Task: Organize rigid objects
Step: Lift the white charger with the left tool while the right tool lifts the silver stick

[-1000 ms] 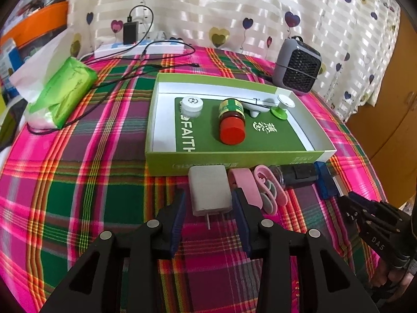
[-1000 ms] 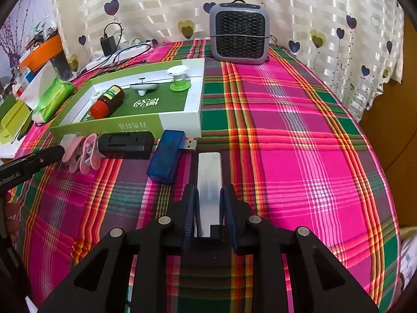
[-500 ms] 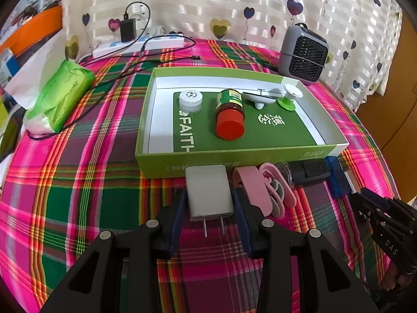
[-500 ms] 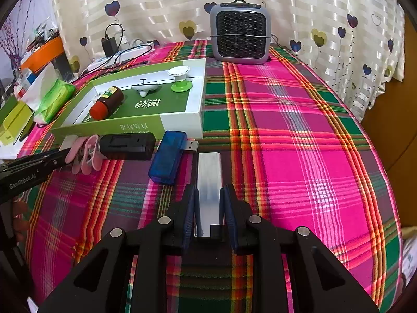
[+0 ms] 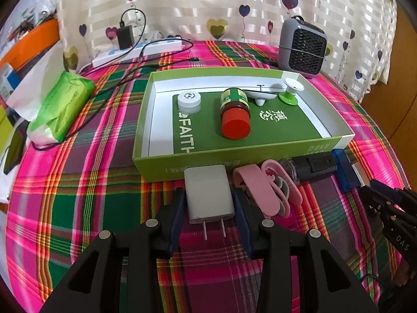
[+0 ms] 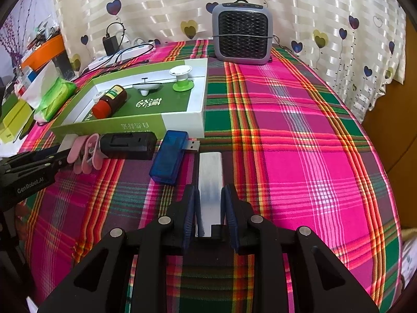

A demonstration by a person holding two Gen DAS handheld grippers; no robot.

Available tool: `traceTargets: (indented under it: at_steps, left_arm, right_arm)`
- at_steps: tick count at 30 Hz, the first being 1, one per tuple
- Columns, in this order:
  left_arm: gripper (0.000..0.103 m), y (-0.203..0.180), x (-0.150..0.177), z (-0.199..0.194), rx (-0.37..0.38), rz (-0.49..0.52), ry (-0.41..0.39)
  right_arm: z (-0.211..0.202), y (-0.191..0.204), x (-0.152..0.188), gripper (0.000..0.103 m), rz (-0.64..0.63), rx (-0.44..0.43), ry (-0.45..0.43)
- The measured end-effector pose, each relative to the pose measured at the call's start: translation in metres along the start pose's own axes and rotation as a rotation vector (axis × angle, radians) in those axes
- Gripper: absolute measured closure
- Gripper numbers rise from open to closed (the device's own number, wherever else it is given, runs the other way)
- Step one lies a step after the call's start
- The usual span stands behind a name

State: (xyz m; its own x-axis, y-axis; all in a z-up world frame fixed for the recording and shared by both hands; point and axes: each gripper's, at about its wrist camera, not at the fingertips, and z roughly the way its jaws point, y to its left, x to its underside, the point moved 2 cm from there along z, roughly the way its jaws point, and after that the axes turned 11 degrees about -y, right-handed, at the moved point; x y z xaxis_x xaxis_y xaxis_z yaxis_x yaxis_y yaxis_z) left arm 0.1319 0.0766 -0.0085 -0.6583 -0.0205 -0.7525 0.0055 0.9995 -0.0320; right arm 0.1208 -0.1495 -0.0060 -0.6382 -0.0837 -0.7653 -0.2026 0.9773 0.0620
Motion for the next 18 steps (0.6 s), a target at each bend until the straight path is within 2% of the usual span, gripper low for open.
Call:
traceTargets:
  at_steps: [18]
  left_arm:
    - [0.068, 0.0031, -0.0007, -0.0011, 0.016, -0.024, -0.006]
  right_arm:
    - [0.0002, 0.0004, 0.0006, 0.077, -0.004, 0.003, 0.0]
